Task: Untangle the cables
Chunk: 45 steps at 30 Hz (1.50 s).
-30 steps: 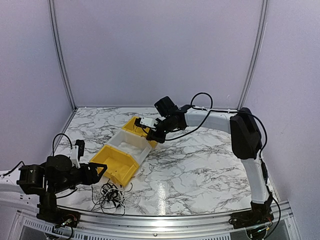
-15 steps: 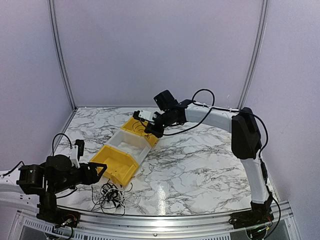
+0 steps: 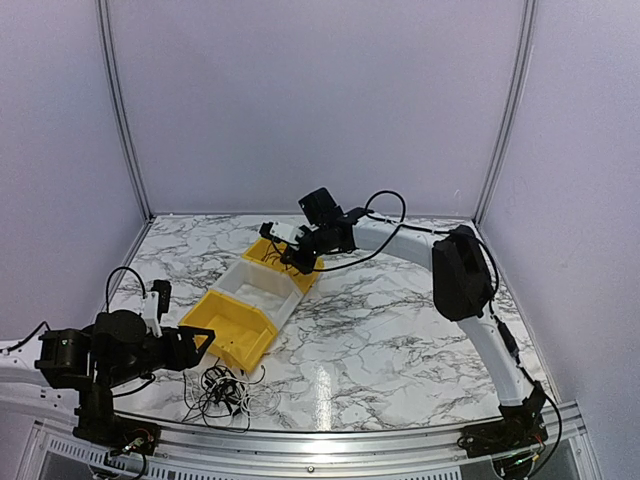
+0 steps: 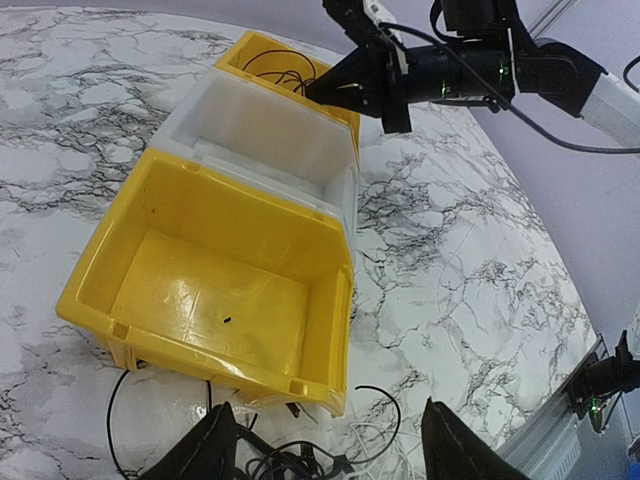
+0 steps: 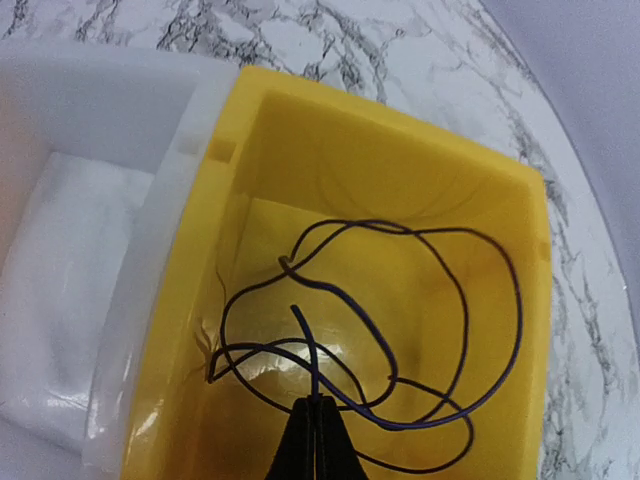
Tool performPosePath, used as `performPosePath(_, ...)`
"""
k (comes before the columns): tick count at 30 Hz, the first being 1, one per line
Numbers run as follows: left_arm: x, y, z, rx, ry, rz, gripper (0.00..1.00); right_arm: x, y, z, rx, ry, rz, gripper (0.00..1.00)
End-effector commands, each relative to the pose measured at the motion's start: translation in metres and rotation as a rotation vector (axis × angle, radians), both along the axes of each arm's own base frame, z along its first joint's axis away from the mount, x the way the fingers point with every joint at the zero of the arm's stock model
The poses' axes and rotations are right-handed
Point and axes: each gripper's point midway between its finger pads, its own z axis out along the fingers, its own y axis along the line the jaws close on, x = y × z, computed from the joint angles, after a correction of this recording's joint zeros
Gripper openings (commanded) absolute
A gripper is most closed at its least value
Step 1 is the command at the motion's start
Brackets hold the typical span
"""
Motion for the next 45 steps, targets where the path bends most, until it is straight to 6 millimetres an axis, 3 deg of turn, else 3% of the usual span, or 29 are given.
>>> performPosePath(1, 0.0, -0.002, 0.009, 0.011, -0.012, -0.009, 0.66, 0.005, 0.0, 0.003, 0.006, 0.006, -0.027, 0.0)
performPosePath(7, 0.003, -0.001, 0.008, 0.02, -0.014, 0.008, 0.66, 0.009, -0.014, 0.049, 0.005, -0.084, -0.064, 0.26)
performPosePath(12, 0.006, 0.007, 0.008, 0.028, -0.019, 0.05, 0.7, 0.005, -0.04, 0.095, 0.015, -0.129, -0.08, 0.38)
performPosePath(16, 0.005, 0.017, 0.009, 0.017, 0.009, 0.093, 0.76, -0.018, -0.054, 0.114, 0.003, -0.141, -0.035, 0.46)
performPosePath(20, -0.007, 0.015, 0.003, -0.01, 0.08, 0.046, 0.73, -0.059, -0.055, 0.128, 0.032, -0.094, 0.045, 0.46)
performPosePath(23, -0.02, 0.015, -0.015, 0.027, 0.176, 0.007, 0.68, -0.107, -0.047, 0.125, 0.059, -0.031, 0.174, 0.38)
performPosePath(28, -0.03, 0.012, -0.034, 0.118, 0.263, -0.023, 0.66, -0.207, -0.029, 0.092, 0.042, 0.049, 0.468, 0.26)
performPosePath(32, -0.027, 0.008, -0.036, 0.157, 0.276, -0.014, 0.65, -0.262, -0.014, 0.061, 0.009, 0.093, 0.615, 0.21)
performPosePath(41, -0.029, 0.03, -0.052, 0.153, 0.359, 0.098, 0.63, -0.317, 0.025, 0.031, 0.03, 0.19, 0.731, 0.22)
performPosePath(45, -0.028, 0.047, -0.049, 0.151, 0.36, 0.133, 0.63, -0.325, 0.05, 0.027, 0.047, 0.189, 0.728, 0.24)
